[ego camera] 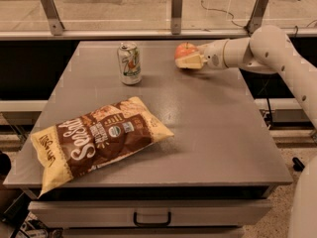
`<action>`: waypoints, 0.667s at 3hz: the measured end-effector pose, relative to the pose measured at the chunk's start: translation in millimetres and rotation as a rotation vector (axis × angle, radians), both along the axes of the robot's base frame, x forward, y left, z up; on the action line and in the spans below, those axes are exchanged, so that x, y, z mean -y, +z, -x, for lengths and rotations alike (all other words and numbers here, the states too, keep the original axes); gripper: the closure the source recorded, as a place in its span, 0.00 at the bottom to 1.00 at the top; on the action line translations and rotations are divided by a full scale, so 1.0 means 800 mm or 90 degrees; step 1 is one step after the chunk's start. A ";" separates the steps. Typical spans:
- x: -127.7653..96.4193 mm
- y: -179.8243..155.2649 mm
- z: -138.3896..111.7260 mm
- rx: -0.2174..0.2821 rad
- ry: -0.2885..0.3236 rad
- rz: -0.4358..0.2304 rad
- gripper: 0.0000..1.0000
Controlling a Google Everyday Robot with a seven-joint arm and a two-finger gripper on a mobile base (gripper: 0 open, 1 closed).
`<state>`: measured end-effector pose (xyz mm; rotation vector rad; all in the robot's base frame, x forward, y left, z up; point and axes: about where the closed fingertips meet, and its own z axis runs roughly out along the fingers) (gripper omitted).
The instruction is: Pick apple
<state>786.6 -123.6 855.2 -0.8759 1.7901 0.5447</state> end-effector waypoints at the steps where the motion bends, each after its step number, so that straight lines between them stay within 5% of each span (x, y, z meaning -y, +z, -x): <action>1: -0.004 -0.002 0.000 -0.001 0.003 -0.001 1.00; 2: -0.013 -0.002 -0.007 -0.004 0.007 0.008 1.00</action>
Offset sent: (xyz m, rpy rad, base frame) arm 0.0126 0.0136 0.0014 -0.0346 0.0055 0.0112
